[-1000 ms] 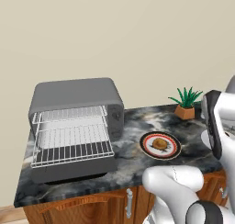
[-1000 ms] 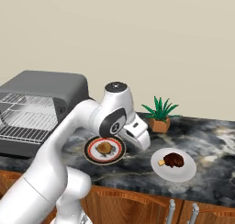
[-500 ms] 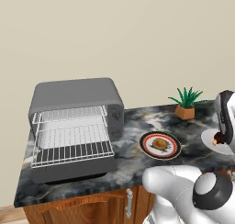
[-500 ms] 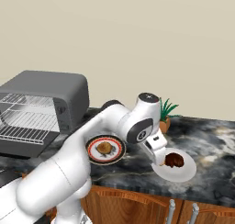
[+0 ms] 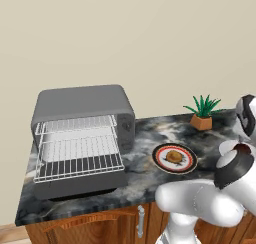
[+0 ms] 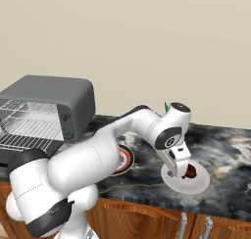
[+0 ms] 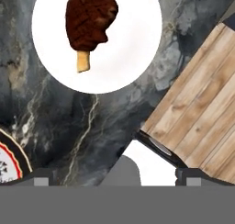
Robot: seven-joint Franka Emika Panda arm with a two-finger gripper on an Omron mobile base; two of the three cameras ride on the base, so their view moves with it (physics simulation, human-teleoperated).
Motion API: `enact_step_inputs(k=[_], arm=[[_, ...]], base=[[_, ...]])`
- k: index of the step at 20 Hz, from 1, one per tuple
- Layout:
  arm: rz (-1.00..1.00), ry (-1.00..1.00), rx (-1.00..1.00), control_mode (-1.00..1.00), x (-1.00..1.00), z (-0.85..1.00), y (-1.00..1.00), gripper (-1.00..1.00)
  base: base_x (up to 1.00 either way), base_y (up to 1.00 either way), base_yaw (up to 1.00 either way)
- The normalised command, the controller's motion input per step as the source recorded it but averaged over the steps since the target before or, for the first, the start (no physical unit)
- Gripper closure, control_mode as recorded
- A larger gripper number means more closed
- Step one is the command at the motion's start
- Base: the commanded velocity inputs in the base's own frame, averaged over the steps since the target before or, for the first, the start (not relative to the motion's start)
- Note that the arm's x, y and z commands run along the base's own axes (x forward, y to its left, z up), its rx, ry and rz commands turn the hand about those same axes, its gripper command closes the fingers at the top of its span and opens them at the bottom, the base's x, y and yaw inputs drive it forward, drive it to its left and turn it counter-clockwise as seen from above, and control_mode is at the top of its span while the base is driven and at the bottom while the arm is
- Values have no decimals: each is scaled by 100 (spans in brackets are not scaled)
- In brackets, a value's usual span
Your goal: Open the toaster oven door. Place the bread on the top rack in the toaster oven and place the steak on the bottom rack.
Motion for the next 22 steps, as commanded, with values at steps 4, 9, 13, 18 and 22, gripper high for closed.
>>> enact_step_inputs(k=[4,9,13,18,22], arm=[[0,0,0,-100,31,-32,-14,-100],[0,0,0,-100,37,-40,-16,-100],[0,-2,0,-100,25,-40,-20,-100],[0,-3,-1,-100,9,-17,-32,-100],[-2,0,0,-100,9,-18,-29,-100]], base=[[0,0,0],[0,0,0],[0,0,0],[0,0,0],[0,0,0]])
